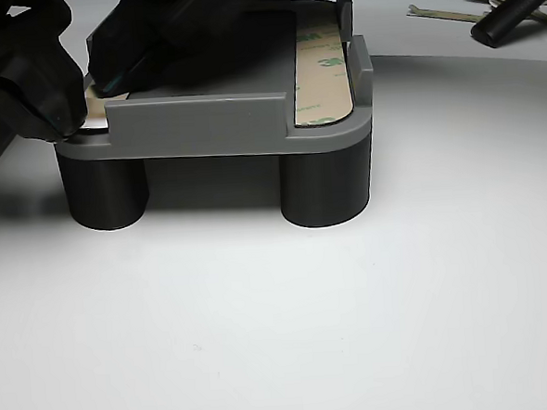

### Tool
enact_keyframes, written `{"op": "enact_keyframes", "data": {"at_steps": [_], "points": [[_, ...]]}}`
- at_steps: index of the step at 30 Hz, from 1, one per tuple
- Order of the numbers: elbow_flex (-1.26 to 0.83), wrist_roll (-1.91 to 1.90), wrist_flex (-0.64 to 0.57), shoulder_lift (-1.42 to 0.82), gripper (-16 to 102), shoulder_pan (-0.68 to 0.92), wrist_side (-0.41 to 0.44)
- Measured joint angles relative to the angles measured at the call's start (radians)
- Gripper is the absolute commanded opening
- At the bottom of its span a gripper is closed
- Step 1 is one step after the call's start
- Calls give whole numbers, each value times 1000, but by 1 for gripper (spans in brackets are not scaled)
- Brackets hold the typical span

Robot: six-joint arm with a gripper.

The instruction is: Peel off protective film from adhesive tape.

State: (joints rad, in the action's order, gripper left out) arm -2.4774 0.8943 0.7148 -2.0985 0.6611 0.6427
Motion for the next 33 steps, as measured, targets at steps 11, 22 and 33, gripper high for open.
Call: {"op": "enact_keyframes", "data": {"at_steps": [11, 22, 33], "points": [[43, -5, 29, 35, -11, 11, 9], [44, -12, 32, 43, -11, 23, 15], [51, -9, 31, 66, -11, 28, 18]]}}
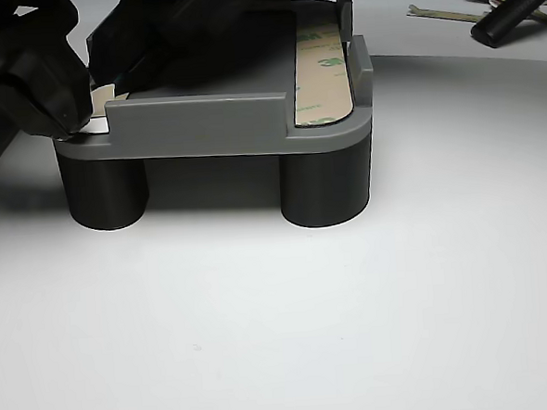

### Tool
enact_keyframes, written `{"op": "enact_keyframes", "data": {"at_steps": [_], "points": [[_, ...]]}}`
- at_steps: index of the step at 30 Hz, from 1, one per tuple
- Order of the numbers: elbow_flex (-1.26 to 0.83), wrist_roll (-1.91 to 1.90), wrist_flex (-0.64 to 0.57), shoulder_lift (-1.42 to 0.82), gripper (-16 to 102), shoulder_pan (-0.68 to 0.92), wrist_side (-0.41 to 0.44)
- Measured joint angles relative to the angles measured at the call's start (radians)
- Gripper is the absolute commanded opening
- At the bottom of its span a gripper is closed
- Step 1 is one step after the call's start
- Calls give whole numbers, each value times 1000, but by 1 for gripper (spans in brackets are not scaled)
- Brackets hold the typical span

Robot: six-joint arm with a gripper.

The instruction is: Peel off protective film from adhesive tape.

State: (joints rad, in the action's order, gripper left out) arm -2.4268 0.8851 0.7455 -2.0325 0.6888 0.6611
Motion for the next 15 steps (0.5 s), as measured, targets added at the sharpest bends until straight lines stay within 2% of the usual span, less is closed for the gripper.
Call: {"op": "enact_keyframes", "data": {"at_steps": [15], "points": [[34, 3, 21, 37, -11, 3, 5]]}}
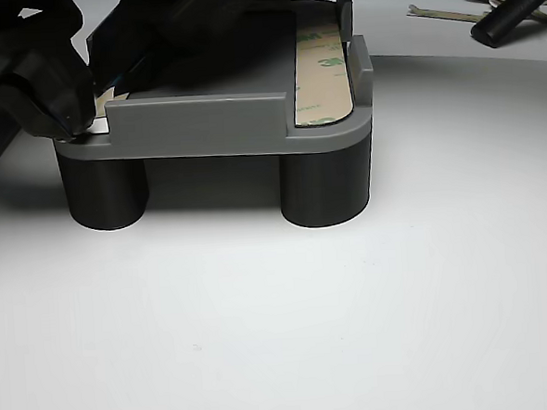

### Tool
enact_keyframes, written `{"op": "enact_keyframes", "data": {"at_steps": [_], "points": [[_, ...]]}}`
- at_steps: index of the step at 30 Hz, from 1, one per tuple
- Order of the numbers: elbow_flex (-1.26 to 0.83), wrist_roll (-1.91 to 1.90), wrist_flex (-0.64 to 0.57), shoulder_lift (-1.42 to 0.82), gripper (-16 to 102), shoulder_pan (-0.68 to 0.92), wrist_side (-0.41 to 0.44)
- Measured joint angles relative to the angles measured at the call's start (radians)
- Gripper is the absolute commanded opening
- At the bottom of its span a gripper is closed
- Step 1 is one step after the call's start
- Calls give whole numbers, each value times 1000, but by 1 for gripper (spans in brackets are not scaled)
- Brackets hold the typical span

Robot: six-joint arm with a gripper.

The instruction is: Peel off protective film from adhesive tape.

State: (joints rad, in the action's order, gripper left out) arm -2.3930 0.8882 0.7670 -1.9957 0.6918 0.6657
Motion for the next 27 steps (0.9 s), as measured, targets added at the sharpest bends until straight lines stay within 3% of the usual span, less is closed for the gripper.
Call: {"op": "enact_keyframes", "data": {"at_steps": [27], "points": [[3, -44, 29, 12, -11, 26, 17]]}}
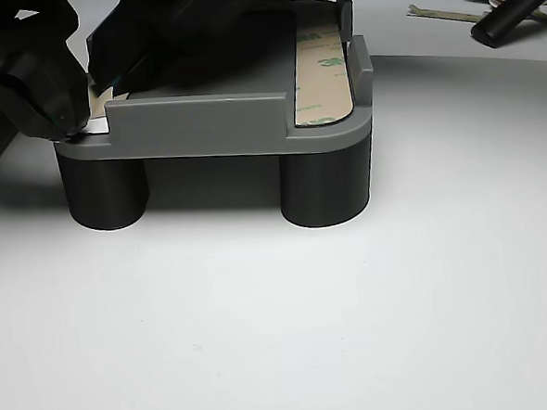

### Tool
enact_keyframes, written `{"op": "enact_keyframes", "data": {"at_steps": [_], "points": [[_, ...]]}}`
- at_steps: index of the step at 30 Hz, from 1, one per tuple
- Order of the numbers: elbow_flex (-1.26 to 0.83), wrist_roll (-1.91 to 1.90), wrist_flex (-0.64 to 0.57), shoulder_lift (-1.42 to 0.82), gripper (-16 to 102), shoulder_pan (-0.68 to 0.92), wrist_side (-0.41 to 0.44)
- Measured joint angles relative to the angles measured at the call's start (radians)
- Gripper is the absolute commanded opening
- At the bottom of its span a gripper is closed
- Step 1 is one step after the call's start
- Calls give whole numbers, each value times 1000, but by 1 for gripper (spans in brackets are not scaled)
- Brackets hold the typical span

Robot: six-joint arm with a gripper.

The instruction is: Peel off protective film from adhesive tape.

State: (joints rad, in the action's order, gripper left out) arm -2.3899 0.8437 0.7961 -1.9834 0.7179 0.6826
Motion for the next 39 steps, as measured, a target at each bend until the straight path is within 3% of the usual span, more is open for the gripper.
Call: {"op": "enact_keyframes", "data": {"at_steps": [20, 39], "points": [[8, -15, 28, 0, -11, 2, -5], [-9, 60, -38, 0, -11, 3, 25]]}}
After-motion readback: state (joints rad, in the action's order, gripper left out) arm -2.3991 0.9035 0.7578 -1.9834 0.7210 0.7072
